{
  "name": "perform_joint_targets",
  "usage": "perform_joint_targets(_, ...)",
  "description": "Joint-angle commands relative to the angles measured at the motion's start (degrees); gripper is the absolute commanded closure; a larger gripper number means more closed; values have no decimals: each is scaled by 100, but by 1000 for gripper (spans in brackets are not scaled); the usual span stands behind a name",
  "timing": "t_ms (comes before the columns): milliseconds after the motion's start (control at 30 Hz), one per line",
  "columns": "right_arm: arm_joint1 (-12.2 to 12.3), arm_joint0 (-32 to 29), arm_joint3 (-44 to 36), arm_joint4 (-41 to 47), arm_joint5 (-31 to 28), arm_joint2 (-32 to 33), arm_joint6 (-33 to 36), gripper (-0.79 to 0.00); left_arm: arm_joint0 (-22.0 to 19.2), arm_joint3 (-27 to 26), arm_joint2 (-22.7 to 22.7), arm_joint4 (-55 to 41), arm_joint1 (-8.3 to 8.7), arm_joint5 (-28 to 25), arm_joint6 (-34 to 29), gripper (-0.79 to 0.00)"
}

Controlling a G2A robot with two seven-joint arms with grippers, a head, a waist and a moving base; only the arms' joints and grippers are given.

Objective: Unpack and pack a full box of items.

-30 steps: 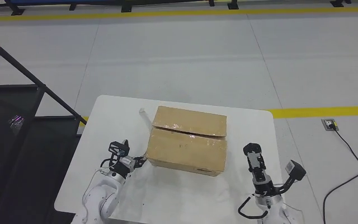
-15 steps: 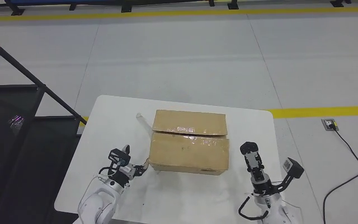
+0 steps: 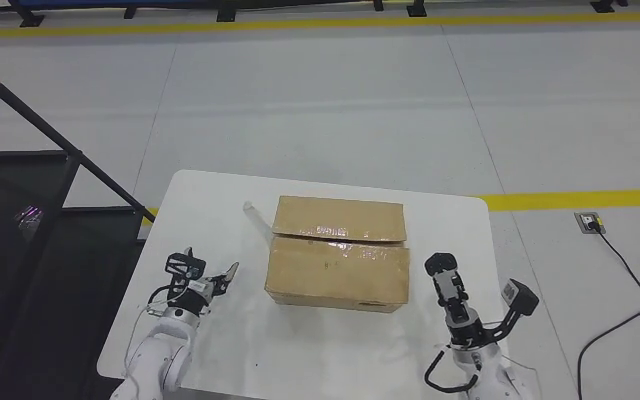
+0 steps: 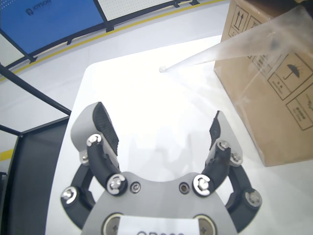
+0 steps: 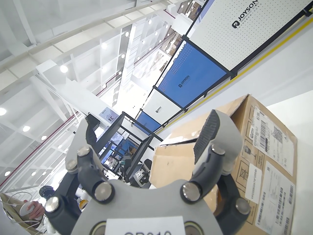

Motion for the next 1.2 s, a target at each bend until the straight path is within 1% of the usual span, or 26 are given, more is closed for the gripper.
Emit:
perform_joint_targets(0,-5,-3,-2,-6,-9,2,-16,-785,-385,425,177,-25,-30,-133,18,-785)
perform_joint_targets(133,-11,-75,-37,-47,26,35,-44,-785,-1090,1174,555,79,-112,-130,62,-785)
perform_joint_targets(233,-8,-206,-98,-79,39,116,-106,-785,-1617,1714,910,144,-203,-128,48,-785)
perform_joint_targets(367,-5,-447,-239,-143,68,235,-205,-785,-2219,2401,1344,248,-340,-29,206,-785)
perform_joint_targets(467,-5,-629,-338,-163,84,325,-305,-785,-2578,2855,1633,227,-460,102,390,-785)
perform_joint_targets(600,-2,-812,-461,-197,83,436,-359,-785,-2885,3301,1855,52,-605,363,715,-785)
perform_joint_targets(733,-4,-853,-515,-169,103,485,-333,-785,-2974,3530,1899,0,-661,546,1068,-785)
perform_joint_targets(867,-11,-702,-453,-107,137,437,-204,-785,-2901,3517,1792,-18,-640,640,1311,-785)
perform_joint_targets(1033,-23,-375,-280,28,157,327,39,-785,-2610,3241,1554,77,-555,877,1454,-785)
perform_joint_targets(1167,-34,-99,-136,108,193,214,247,-785,-2184,2801,1277,82,-463,985,1544,-785)
